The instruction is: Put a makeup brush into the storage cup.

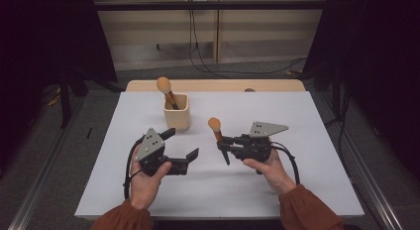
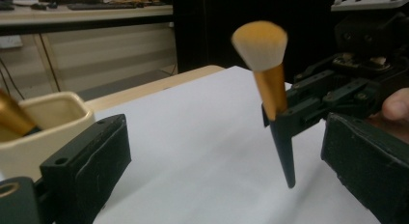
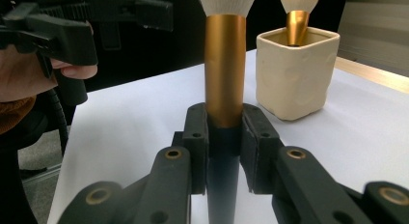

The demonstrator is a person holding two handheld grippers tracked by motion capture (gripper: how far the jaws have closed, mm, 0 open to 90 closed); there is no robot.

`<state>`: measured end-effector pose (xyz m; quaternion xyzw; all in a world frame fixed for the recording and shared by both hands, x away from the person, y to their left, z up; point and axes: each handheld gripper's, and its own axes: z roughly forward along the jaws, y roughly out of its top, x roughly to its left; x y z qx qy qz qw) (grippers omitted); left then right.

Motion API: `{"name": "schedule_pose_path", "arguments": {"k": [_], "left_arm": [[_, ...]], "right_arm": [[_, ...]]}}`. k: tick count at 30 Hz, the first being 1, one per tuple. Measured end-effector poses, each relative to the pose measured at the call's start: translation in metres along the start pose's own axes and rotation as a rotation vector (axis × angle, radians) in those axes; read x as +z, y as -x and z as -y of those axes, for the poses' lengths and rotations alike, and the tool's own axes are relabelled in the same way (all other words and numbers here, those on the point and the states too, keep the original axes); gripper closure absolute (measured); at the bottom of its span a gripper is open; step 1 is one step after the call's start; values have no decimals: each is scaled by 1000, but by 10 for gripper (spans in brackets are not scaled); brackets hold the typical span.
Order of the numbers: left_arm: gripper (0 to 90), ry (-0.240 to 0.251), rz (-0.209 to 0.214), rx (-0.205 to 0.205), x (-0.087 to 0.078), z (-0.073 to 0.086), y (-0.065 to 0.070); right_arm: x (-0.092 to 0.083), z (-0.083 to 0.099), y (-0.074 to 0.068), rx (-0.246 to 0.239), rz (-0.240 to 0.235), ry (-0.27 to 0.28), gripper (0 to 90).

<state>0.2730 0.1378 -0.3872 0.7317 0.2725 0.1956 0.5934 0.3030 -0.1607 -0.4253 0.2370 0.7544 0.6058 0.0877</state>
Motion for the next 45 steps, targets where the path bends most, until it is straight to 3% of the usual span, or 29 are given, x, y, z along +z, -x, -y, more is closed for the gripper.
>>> {"name": "schedule_pose_path", "arguments": {"k": [4, 9, 14, 19, 24, 30, 34, 36, 42, 45], "left_arm": [[29, 8, 20, 8, 10, -10, 3], [27, 8, 47, -24, 23, -13, 5], [29, 6, 49, -17, 35, -15, 8], [38, -10, 87, -30, 48, -15, 12], [36, -4, 69, -47, 55, -12, 17], [64, -29, 94, -45, 61, -9, 22], [188, -15, 80, -57, 65, -10, 20], [189, -14, 64, -61, 67, -11, 20], [341, -28, 91, -90, 70, -8, 20], [359, -37, 84, -98, 71, -8, 20]], "right_arm": [[1, 0, -1, 6, -4, 8, 744], [2, 0, -2, 17, -20, 13, 744], [3, 0, -2, 17, -28, 18, 744], [2, -1, -4, 14, -33, 26, 743], [4, 1, -6, 15, -40, 23, 743], [5, 2, -7, 12, -44, 23, 744], [4, 2, -6, 14, -38, 25, 743], [4, 2, -6, 14, -36, 24, 743], [3, 3, -6, 15, -29, 29, 744], [2, 4, -6, 13, -23, 26, 744]]}}
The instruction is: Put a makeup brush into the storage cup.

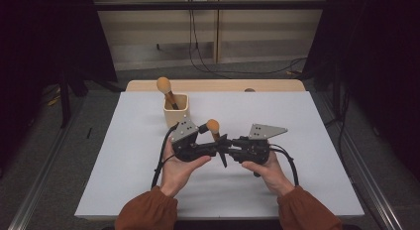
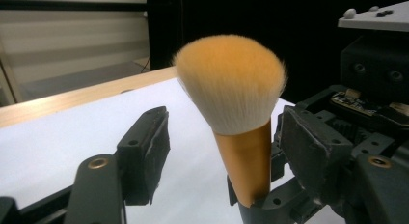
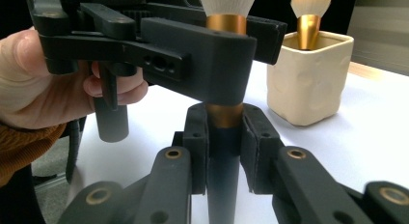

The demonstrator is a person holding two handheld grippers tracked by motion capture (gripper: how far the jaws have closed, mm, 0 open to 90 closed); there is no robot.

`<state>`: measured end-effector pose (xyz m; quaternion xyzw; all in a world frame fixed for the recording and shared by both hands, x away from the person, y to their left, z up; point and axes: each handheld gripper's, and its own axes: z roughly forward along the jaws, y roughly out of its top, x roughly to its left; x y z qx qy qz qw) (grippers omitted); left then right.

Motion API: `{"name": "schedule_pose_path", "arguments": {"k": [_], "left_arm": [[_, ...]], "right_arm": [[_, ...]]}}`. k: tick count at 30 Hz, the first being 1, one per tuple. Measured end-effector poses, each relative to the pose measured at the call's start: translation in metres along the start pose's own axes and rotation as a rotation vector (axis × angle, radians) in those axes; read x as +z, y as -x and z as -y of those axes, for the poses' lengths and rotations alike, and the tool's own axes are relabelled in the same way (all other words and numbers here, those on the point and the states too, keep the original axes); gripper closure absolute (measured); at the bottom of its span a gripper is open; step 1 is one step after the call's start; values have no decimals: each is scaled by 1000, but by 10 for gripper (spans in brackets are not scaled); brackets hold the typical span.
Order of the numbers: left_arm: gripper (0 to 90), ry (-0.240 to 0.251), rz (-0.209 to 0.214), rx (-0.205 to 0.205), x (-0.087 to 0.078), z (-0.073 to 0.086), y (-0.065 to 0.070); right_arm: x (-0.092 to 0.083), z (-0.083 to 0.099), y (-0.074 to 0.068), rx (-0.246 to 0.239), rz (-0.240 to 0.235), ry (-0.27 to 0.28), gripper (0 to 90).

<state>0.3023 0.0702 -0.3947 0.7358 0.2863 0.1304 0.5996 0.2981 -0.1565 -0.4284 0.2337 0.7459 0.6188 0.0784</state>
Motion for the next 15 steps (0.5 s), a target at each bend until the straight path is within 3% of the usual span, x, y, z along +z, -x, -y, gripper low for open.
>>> {"name": "schedule_pose_path", "arguments": {"k": [9, 15], "left_arm": [[493, -4, 18, -47, 2, 3, -1], [589, 2, 42, -42, 1, 2, 1]], "right_arm": [[0, 0, 0, 2, 8, 10, 744], [1, 0, 0, -1, 13, 9, 744]]}}
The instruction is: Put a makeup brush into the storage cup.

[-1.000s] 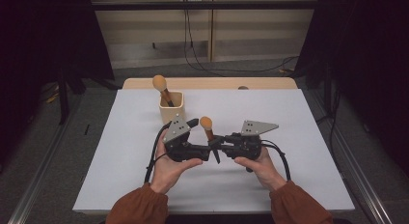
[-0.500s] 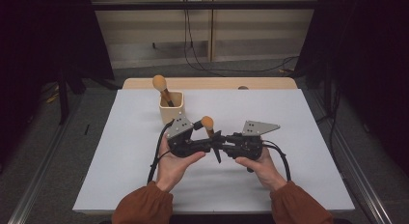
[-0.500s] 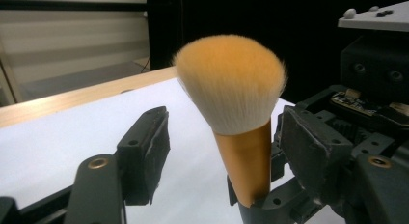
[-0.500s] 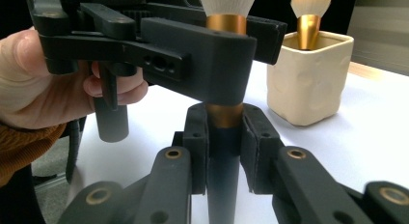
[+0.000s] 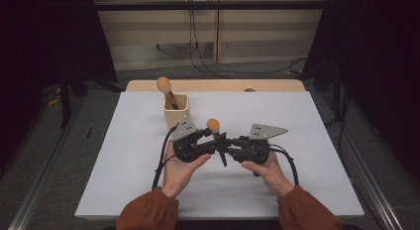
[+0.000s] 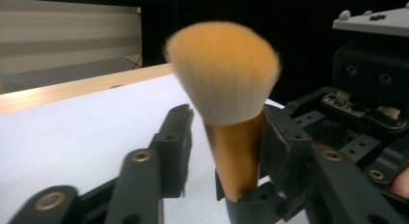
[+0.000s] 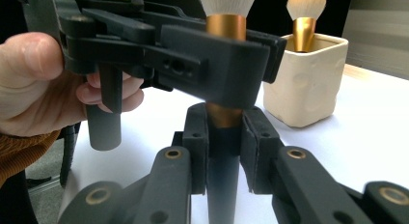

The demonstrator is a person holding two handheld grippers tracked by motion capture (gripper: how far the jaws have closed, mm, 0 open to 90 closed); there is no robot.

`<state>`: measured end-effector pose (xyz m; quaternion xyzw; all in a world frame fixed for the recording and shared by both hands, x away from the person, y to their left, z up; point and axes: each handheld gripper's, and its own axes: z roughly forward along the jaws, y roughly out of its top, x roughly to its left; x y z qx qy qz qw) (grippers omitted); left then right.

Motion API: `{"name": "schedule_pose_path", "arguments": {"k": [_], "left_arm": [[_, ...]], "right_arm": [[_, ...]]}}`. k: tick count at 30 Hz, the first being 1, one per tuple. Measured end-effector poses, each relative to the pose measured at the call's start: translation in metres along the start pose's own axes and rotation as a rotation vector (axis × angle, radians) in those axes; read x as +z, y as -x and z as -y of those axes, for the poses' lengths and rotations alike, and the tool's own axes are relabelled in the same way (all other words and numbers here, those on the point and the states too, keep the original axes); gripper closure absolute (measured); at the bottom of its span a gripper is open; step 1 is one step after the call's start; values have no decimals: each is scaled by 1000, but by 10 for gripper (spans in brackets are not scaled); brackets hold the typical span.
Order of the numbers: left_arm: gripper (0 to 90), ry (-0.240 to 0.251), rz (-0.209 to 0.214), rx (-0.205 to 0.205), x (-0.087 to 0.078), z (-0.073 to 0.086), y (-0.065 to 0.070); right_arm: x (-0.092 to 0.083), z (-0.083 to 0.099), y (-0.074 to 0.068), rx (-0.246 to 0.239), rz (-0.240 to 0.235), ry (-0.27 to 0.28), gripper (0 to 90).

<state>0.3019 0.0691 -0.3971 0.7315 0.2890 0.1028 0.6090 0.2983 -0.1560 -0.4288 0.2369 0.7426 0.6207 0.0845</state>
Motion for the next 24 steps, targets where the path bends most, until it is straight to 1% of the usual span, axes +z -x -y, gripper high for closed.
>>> {"name": "schedule_pose_path", "arguments": {"k": [3, 5, 10, 12, 15, 22, 24], "left_arm": [[656, 0, 1, -4, 0, 0, 0], [666, 2, 7, -16, 0, 0, 0], [675, -2, 10, -30, 1, 0, -1], [682, -5, 12, -28, 1, 0, -1], [688, -6, 13, -11, 2, 0, -1], [692, -3, 42, -18, 2, 1, -3], [692, 0, 40, -21, 2, 1, -3]], "right_arm": [[0, 0, 0, 2, 2, 0, 743], [1, 0, 0, 2, 3, 3, 743], [1, 1, 0, 4, 9, 5, 743], [1, 1, 0, 4, 9, 3, 743], [2, 1, 0, 5, 12, 1, 742], [2, 1, 0, 3, 9, -8, 740], [1, 1, 0, 5, 8, -6, 737]]}}
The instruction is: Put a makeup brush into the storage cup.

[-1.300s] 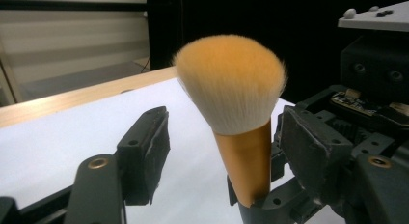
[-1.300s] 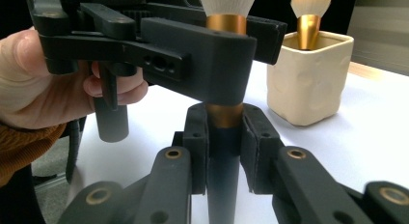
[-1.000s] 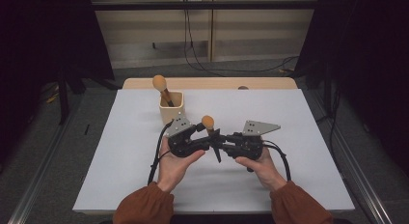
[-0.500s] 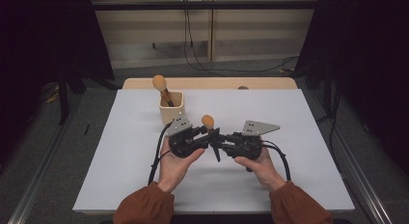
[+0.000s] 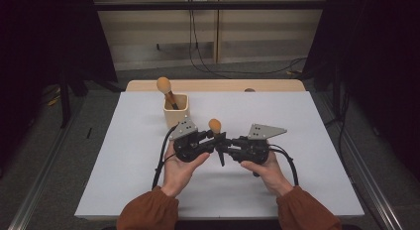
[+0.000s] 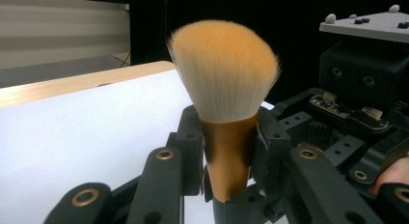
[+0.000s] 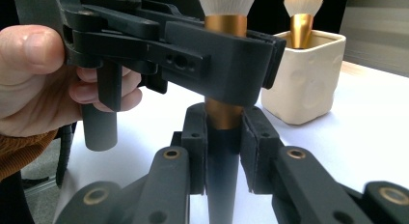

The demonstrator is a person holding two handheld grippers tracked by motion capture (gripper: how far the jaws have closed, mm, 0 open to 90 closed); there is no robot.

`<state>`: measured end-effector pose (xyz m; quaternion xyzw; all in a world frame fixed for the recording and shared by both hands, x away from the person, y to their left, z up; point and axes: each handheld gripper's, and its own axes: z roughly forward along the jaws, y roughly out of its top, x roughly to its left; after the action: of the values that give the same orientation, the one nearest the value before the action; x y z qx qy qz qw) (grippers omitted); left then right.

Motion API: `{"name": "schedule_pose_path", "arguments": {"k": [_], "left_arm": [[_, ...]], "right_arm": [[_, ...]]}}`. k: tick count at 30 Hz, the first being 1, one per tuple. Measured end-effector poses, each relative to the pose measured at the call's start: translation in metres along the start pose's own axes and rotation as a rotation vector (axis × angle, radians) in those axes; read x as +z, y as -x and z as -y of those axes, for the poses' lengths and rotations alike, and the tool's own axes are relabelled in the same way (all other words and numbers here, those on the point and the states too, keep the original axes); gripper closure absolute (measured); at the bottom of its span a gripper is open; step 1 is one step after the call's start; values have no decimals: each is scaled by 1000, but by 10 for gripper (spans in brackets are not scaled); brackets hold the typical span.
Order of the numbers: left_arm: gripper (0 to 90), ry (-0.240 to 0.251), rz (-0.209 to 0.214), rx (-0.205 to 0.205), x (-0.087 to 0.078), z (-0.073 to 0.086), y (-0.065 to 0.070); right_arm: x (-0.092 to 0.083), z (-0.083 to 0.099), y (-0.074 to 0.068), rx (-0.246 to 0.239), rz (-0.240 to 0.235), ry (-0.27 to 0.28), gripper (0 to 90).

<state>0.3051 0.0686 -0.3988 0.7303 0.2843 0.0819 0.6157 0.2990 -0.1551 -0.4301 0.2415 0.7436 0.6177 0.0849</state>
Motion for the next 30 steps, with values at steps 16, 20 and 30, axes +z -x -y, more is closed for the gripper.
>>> {"name": "schedule_pose_path", "arguments": {"k": [16, 20, 30], "left_arm": [[693, 7, 11, 3, -1, -2, -1], [693, 10, 12, 5, -2, -3, -2], [692, 24, 11, 3, -7, -4, -5]], "right_arm": [[-1, 0, 1, -9, 10, -13, 592], [-1, 0, 2, 2, 7, -21, 494], [-1, -1, 1, -1, -3, -23, 260]]}}
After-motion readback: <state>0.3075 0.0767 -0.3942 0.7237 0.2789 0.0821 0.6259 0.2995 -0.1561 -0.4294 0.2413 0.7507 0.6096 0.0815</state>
